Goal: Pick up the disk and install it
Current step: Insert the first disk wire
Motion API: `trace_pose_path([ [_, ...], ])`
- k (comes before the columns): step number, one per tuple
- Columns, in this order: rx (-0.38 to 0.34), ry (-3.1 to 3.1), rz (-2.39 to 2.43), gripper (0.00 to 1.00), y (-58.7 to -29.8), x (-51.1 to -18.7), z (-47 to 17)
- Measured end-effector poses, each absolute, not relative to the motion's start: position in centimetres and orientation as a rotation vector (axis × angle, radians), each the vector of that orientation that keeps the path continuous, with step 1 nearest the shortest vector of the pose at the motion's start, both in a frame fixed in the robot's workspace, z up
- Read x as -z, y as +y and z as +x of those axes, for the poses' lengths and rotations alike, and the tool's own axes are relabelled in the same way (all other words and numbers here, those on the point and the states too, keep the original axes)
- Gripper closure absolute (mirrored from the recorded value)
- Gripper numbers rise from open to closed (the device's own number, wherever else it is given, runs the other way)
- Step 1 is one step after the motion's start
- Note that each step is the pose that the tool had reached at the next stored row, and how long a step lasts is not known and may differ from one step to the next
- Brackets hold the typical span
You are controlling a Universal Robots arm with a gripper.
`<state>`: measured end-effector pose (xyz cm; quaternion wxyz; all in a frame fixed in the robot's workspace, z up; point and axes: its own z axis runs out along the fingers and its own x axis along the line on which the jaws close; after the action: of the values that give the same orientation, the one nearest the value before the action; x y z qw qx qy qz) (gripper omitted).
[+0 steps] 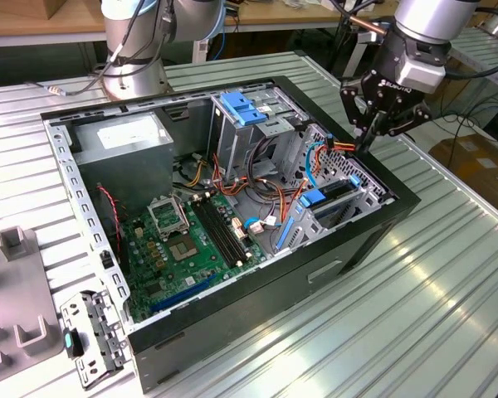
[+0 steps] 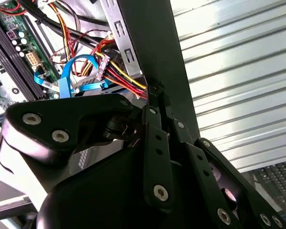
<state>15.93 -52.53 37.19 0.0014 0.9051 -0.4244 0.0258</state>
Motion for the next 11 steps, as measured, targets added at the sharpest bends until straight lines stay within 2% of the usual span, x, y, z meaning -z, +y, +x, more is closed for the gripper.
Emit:
trace_pose_path([
  [11,-0.080,-1.491,2.757,0.84,-52.5,-37.2,14.6],
])
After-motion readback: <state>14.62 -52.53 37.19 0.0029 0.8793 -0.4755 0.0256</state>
